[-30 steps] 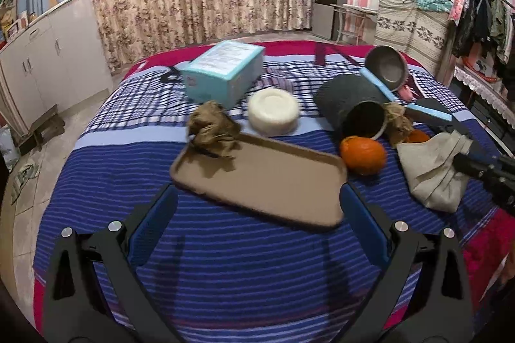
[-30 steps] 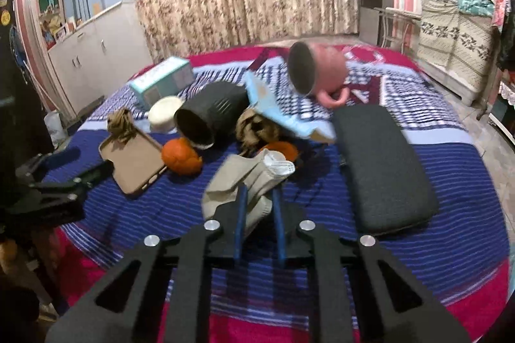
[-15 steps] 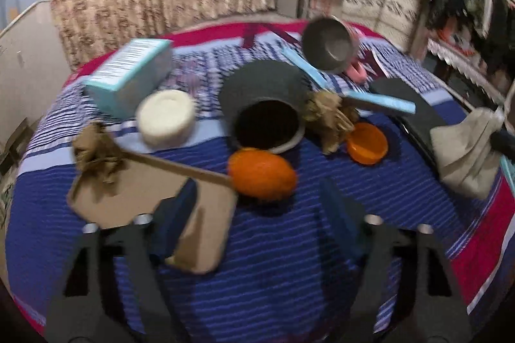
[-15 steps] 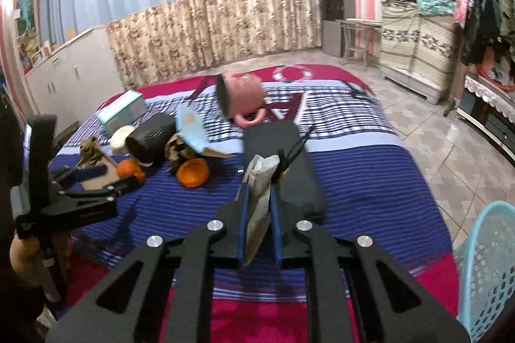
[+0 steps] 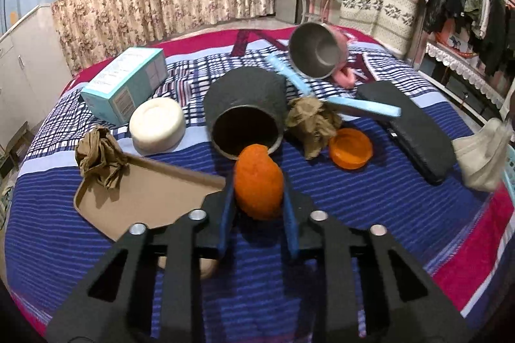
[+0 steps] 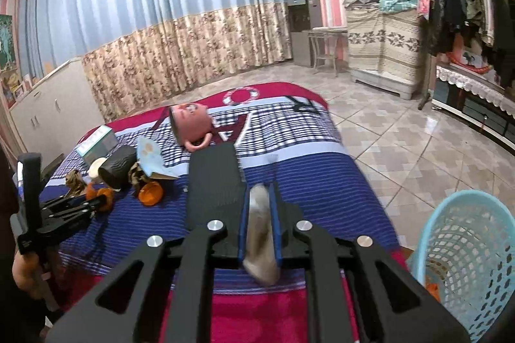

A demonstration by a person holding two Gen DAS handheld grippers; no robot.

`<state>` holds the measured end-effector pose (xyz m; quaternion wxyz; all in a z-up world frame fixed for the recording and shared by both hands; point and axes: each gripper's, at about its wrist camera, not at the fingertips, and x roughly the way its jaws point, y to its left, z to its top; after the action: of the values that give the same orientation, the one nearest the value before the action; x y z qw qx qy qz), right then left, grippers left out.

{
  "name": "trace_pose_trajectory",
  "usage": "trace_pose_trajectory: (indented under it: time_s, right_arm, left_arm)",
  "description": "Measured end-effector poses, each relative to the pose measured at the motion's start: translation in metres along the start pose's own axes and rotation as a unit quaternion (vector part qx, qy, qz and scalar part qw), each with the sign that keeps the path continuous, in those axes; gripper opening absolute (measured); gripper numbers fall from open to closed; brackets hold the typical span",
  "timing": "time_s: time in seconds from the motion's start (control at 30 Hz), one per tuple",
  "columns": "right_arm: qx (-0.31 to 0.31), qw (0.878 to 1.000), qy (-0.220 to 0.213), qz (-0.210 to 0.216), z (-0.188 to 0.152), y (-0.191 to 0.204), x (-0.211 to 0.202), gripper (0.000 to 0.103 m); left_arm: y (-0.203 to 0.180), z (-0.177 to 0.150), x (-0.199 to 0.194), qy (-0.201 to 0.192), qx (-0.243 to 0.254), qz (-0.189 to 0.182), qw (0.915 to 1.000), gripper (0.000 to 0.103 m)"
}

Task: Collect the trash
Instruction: 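Grasp the orange with the left tool while the right tool grasps the beige cloth, then carry the orange and beige cloth to the blue basket and open both tools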

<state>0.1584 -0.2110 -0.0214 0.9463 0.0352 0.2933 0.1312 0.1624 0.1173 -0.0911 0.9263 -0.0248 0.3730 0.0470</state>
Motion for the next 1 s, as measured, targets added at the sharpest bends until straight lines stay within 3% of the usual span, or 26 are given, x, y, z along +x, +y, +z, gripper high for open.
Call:
trace_pose_trajectory:
  time_s: [0.2, 0.37, 0.4, 0.43, 0.5, 0.67, 0.77, 0.87, 0.93, 1.0]
  right_arm:
    - [0.032, 0.999, -0.003, -0.015, -0.002, -0.033, -0.01, 0.01]
    - [0.043, 0.998, 0.032, -0.028, -0.01, -0.043, 0.008, 0.011]
    - [0.045, 0.998, 0.039, -0.024, -0.01, -0.044, 0.013, 0.016]
    - [0.046, 0.998, 0.047, -0.021, -0.012, -0.042, 0.018, 0.036]
    - [0.039, 0.997, 0.056, -0.023, -0.017, -0.033, 0.027, 0.065]
    - [-0.009, 0.996, 0.093, -0.013, -0.027, -0.002, 0.055, 0.065]
    - [-0.054, 0.991, 0.12, -0.035, -0.038, 0.014, 0.076, 0.063]
    - [-0.066, 0.99, 0.116, -0.046, -0.04, 0.015, 0.077, 0.047]
    - [-0.052, 0.992, 0.109, -0.035, -0.036, 0.006, 0.071, 0.028]
    - [-0.04, 0.994, 0.096, -0.029, -0.032, -0.002, 0.062, 0.019]
  left_arm:
    - [-0.025, 0.007, -0.018, -0.025, 0.02, -0.011, 0.9994, 0.024]
    - [-0.036, 0.013, -0.024, -0.032, 0.021, -0.021, 0.999, 0.024]
    - [-0.037, 0.013, -0.025, -0.031, 0.021, -0.022, 0.9991, 0.024]
    - [-0.038, 0.013, -0.025, -0.03, 0.02, -0.024, 0.9991, 0.024]
    - [-0.04, 0.011, -0.024, -0.027, 0.022, -0.024, 0.9991, 0.024]
    - [-0.037, 0.01, -0.022, -0.024, 0.028, -0.019, 0.9991, 0.024]
    - [-0.035, 0.01, -0.022, -0.024, 0.026, -0.019, 0.9992, 0.024]
    - [-0.035, 0.01, -0.023, -0.026, 0.027, -0.019, 0.9991, 0.024]
    - [-0.034, 0.011, -0.023, -0.028, 0.026, -0.019, 0.9991, 0.024]
    - [-0.034, 0.013, -0.024, -0.029, 0.023, -0.02, 0.9991, 0.024]
